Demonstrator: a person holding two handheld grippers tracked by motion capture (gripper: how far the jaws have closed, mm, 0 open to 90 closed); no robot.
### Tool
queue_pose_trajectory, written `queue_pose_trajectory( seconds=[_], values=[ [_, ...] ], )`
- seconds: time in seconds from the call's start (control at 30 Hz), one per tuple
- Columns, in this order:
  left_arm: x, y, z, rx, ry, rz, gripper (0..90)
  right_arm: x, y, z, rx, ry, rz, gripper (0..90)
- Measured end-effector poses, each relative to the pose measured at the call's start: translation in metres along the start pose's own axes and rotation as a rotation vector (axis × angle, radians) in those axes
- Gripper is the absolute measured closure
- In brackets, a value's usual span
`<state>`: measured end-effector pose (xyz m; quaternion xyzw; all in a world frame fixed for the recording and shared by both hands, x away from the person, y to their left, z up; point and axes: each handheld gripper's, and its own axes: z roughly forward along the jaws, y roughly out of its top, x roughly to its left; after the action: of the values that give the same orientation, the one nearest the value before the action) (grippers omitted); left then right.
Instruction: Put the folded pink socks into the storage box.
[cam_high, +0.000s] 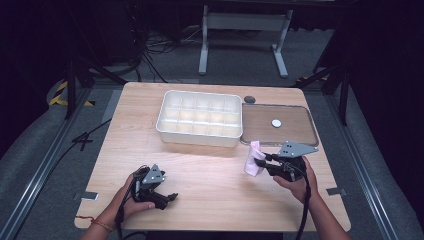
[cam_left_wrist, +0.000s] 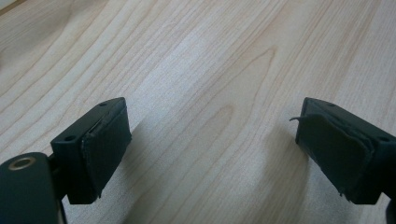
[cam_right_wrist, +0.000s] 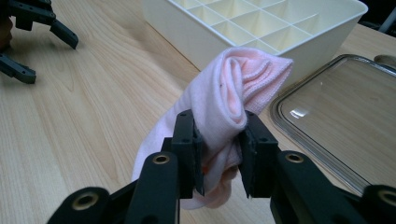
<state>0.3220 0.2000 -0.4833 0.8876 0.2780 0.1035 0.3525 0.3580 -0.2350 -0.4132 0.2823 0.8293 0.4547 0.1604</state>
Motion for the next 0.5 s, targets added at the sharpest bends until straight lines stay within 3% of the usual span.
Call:
queue_pose_trajectory(
  seconds=[0.2,0.5],
  values=[
    [0.0,0.0,0.0,-0.001,0.0,0.001,10.2,-0.0035,0.0026,-0.0037,-0.016,-0.013,0.004,70.9],
    [0.0,0.0,0.0,0.0,0.0,0.0,10.2,-0.0031,0.0095,-0.006,-0.023,-0.033,-0.034,70.9]
  ],
)
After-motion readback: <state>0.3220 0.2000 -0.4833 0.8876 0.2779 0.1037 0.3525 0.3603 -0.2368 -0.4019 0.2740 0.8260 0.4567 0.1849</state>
